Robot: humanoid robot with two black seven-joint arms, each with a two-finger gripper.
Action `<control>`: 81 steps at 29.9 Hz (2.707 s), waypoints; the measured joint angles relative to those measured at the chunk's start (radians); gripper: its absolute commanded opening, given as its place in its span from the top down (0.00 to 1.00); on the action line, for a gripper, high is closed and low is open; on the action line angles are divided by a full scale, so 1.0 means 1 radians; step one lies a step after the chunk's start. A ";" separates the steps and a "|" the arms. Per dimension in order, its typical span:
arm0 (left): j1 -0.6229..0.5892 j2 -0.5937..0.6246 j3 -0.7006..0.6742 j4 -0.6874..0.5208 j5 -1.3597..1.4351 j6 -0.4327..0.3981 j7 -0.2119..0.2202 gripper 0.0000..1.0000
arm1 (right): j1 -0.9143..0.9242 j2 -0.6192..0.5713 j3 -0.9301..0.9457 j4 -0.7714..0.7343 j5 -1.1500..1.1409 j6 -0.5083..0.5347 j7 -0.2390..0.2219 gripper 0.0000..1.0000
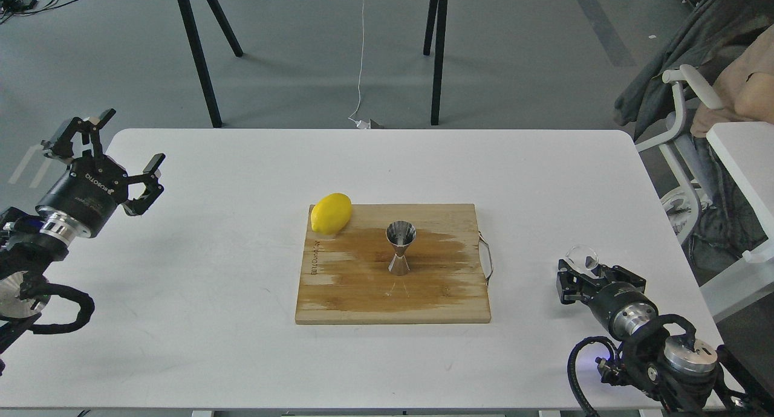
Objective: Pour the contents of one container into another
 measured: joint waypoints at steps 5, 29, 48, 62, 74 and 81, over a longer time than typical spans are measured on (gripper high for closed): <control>0.000 -0.001 0.000 0.000 0.000 0.000 0.000 0.01 | 0.000 0.000 0.000 0.000 0.000 -0.001 0.000 0.03; 0.000 -0.001 -0.001 -0.001 0.000 0.000 0.000 0.01 | -0.002 0.000 0.000 0.002 0.000 0.000 0.000 0.01; -0.001 -0.001 -0.001 -0.001 0.000 0.000 0.000 0.01 | -0.002 0.000 -0.001 0.008 0.000 0.000 0.002 0.01; -0.001 -0.001 0.000 -0.001 0.000 0.000 0.000 0.01 | -0.002 0.000 -0.002 0.008 0.000 -0.001 0.002 0.01; 0.000 -0.001 0.000 -0.001 0.000 0.000 0.000 0.01 | -0.034 -0.010 -0.001 0.085 -0.003 -0.001 0.001 0.01; 0.000 -0.001 0.000 0.000 0.000 0.000 0.000 0.01 | -0.071 -0.069 0.007 0.207 -0.003 -0.035 0.000 0.01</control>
